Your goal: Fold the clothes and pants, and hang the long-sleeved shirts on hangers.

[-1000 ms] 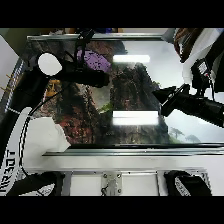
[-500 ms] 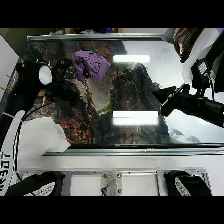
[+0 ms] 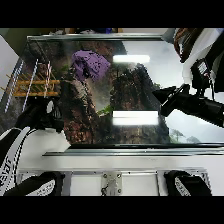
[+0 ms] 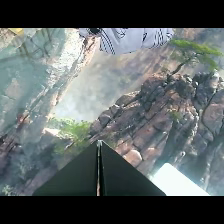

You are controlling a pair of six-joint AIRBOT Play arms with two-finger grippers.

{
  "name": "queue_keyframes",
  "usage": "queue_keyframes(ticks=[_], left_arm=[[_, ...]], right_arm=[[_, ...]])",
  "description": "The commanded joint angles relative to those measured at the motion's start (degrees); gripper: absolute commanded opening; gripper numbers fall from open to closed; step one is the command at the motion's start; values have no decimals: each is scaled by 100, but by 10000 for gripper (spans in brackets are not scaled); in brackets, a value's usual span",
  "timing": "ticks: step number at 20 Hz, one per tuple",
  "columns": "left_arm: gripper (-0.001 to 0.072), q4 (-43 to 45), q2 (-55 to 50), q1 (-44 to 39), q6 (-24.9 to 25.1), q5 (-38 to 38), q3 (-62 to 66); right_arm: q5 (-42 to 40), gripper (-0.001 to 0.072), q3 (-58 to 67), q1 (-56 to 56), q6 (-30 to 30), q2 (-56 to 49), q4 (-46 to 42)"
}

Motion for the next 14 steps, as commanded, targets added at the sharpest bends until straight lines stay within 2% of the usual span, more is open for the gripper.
queue_keyframes(ticks=[1,3,4,5,6,8,10,12,14], left_arm=[[690,90,9,142,-37,140,-706],[687,103,9,142,-83,142,-909],[535,186,9,140,-199,90,-957],[241,223,9,142,-225,-24,-962],[26,197,15,140,-199,-173,-894],[23,57,164,-11,-170,-560,-555],[23,-232,557,-494,-173,-911,2],[23,-544,1021,-1290,-223,-1182,658],[23,-638,1349,-2221,-503,-1355,1316]], right_arm=[[2,22,2,4,2,-2,0],[2,22,2,4,2,-2,0],[2,22,2,4,2,-2,0],[2,22,2,4,2,-2,0],[2,22,2,4,2,-2,0],[0,22,2,4,2,-2,0],[2,22,2,4,2,-2,0],[0,22,2,4,2,-2,0],[0,22,2,4,2,-2,0]])
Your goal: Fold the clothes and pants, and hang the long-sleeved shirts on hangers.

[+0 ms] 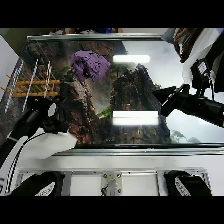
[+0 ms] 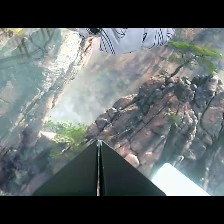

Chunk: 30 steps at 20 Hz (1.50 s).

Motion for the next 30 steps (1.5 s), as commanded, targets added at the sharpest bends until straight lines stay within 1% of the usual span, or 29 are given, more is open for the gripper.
queue_keyframes(ticks=[1,3,5,7,8,11,12,16,17,18,19,20,21,22,24,27,28,30], left_arm=[[22,-264,540,-1506,-378,-472,1128],[23,-271,483,-2295,-614,-557,1707],[23,-269,212,-2883,-706,-442,2256],[23,-271,-192,-3182,-706,-26,2769],[23,-269,-444,-3239,-706,313,3034],[23,-417,-1276,-3088,-702,1366,3777],[23,-549,-1593,-2988,-682,1631,4039],[23,-1484,-2846,-2570,-479,2347,5007],[23,-1740,-3193,-2507,-450,2505,5298],[24,-2000,-3510,-2465,-411,2636,5576],[211,-2262,-3838,-2409,-302,2717,5904],[607,-2444,-4096,-2343,-291,2680,6242],[713,-2516,-4280,-2208,-313,2544,6555],[689,-2634,-4297,-1998,-313,2411,6645],[689,-2879,-3945,-1440,-286,2168,6181],[689,-2907,-2975,-431,-251,1849,4507],[689,-2907,-2614,-111,-251,1869,3786],[689,-2920,-2015,457,-254,2046,2430]], right_arm=[[2,22,2,4,0,-2,0],[2,22,2,4,0,-2,0],[2,22,2,4,0,-2,2],[-2,22,2,4,0,-2,0],[2,22,2,4,2,-2,22],[199,22,2,4,0,-2,103],[57,22,4,2,0,0,103],[-1292,22,4,-361,4,175,61],[-1532,22,4,-511,4,219,63],[-1598,22,4,-647,4,236,63],[-1574,22,2,-767,7,234,63],[-1460,22,2,-892,4,229,61],[-1333,22,2,-1005,4,229,61],[-1202,22,2,-1084,7,229,61],[-905,22,2,-1196,7,227,42],[-374,22,2,-1202,7,192,42],[-192,21,2,-1202,9,166,42],[-48,21,2,-1202,306,66,39]])
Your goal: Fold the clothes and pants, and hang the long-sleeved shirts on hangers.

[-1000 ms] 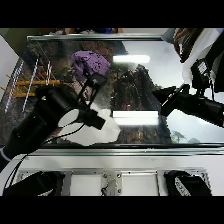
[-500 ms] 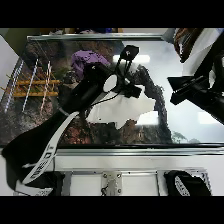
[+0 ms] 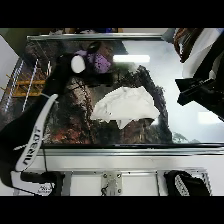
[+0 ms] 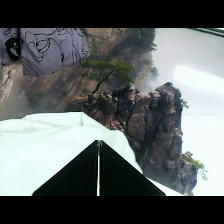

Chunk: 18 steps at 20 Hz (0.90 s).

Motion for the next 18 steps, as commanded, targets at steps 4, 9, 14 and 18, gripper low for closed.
queue_keyframes(ticks=[4,9,14,18], left_arm=[[689,-1379,1222,1742,289,520,-3604],[689,-3073,1071,1910,1134,1316,-4776],[662,-4813,238,1622,1934,1578,-4817],[27,-5184,-131,1635,2109,1558,-4719]], right_arm=[[424,20,4,455,664,-387,-496],[111,21,4,1779,1864,-852,-2120],[-96,22,4,1755,2625,-1456,-2210],[-236,29,48,1751,2621,-2133,-2218]])
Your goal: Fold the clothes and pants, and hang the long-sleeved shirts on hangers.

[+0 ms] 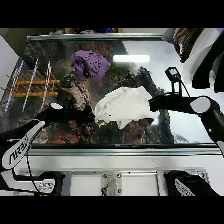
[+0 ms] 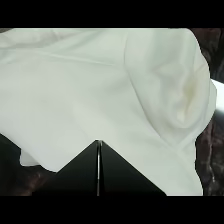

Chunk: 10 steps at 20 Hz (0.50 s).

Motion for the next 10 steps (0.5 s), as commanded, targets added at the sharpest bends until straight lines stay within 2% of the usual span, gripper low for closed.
queue_keyframes(ticks=[1,3,4,8,10], left_arm=[[23,-533,-275,31,313,-33,125],[23,-503,-273,72,369,-225,396],[23,-361,-273,72,369,-332,551],[23,461,-273,-79,332,-623,1097],[23,588,-273,-105,278,-686,1259]], right_arm=[[-144,105,116,26,155,-649,-81],[-177,597,284,26,153,-1045,-81],[-238,658,356,33,151,-1244,-81],[-518,655,505,37,151,-1917,-52],[-562,652,505,37,131,-2140,98]])
